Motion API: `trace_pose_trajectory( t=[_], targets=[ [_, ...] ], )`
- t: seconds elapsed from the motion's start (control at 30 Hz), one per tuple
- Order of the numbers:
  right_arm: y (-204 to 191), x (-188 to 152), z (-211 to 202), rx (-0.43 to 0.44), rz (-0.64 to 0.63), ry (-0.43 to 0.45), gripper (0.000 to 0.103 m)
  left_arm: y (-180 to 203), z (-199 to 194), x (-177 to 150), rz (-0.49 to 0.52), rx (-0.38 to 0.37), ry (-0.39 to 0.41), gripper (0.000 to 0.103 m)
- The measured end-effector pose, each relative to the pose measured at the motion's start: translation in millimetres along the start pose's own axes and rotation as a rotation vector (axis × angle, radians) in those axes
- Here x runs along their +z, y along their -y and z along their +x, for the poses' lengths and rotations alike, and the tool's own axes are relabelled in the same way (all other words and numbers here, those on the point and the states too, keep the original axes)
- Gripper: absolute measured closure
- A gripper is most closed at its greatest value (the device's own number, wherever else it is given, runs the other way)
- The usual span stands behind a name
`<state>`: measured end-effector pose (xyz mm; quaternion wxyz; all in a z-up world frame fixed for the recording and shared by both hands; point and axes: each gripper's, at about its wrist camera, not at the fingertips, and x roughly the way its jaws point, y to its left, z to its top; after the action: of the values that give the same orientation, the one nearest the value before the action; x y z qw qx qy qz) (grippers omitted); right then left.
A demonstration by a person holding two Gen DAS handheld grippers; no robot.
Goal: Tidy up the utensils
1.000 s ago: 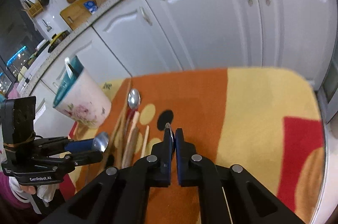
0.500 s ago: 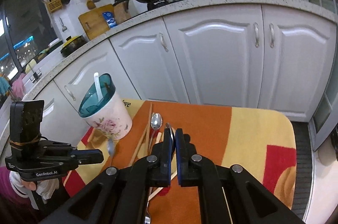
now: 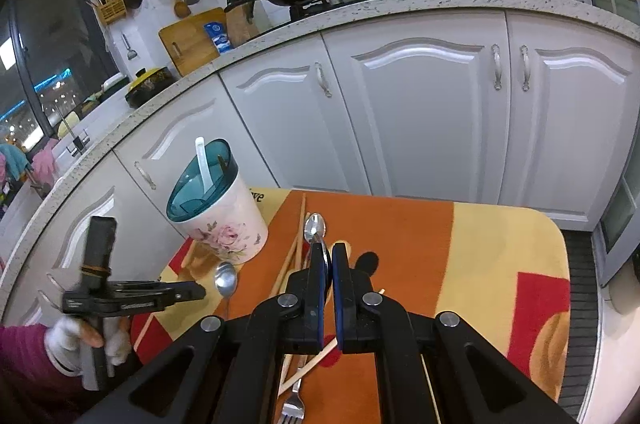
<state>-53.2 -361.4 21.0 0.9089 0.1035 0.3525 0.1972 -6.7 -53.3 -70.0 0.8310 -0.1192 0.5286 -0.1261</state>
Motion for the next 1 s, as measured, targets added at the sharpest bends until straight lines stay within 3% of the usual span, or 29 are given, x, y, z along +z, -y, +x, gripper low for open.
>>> trace_pose_trajectory(
  t=[0.27,0.3,0.33,0.4,1.0],
  targets=[
    [-2,2,4,0.018,0.017,-0.006,0.1,-3,28,13,0.036,0.0,-0.004,0.074],
    [-3,3,4,0.018,0.016,-0.008,0.1,-3,31,14,0.041,0.002,-0.007,0.078],
    [-4,3,5,0.018,0.013,-0.008,0.1,-2,32,14,0.053,0.012,0.007,0.092],
    [-8,4,4,0.021,0.007,-0.009,0.1,1,31,16,0.061,0.011,0.018,0.096],
    [-44,22,-4,0.042,-0.067,0.025,0.1,45,-52,5,0.184,0.036,0.156,0.103]
  ],
)
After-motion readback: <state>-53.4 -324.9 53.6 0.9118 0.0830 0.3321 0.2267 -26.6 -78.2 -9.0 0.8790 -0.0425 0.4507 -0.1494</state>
